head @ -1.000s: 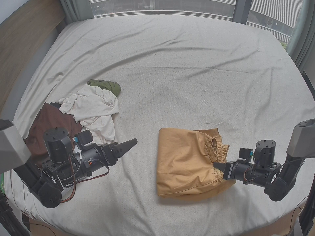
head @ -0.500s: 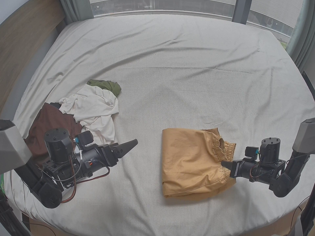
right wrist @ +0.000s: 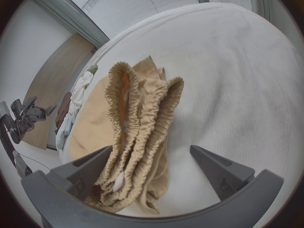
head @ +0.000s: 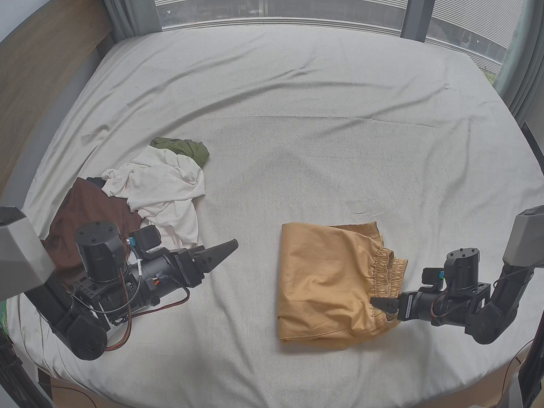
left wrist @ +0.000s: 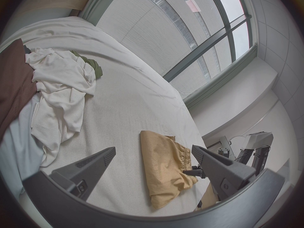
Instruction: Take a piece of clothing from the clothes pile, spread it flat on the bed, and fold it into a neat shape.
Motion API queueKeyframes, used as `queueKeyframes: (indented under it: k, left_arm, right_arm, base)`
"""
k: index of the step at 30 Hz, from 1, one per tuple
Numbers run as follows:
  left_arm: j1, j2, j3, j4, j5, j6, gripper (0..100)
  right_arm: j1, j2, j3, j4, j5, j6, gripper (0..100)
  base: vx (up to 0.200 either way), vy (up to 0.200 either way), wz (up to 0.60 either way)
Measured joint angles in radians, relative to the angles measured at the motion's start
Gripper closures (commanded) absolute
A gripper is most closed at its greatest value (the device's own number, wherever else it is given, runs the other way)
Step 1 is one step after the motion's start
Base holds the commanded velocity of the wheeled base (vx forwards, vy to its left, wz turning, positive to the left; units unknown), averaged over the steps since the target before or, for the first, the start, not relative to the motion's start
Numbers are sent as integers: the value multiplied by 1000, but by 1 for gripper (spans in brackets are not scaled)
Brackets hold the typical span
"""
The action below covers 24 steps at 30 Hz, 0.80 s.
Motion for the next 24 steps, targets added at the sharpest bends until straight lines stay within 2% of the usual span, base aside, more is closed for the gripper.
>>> queueKeyframes:
  k: [5,8,14,18,24]
  left_arm:
    - [1,0,0,-3,0,0,0]
    - [1,0,0,-6,0,0,0]
    - [0,-2,0,-7,0,0,0]
    - [0,-3,0,-7,0,0,0]
    - [0,-5,-2,-7,0,0,0]
  right_arm:
    - [22,0,7,8,7,73,0]
    - [33,-1,7,11,31,115,0]
    - [40,4,6,12,68,132,0]
    - [43,11,1,10,113,202,0]
    - [57,18,-18,1,159,259,0]
  base:
    - [0,0,0]
    - [0,0,0]
    - [0,0,0]
    - [0,0,0]
    - [0,0,0]
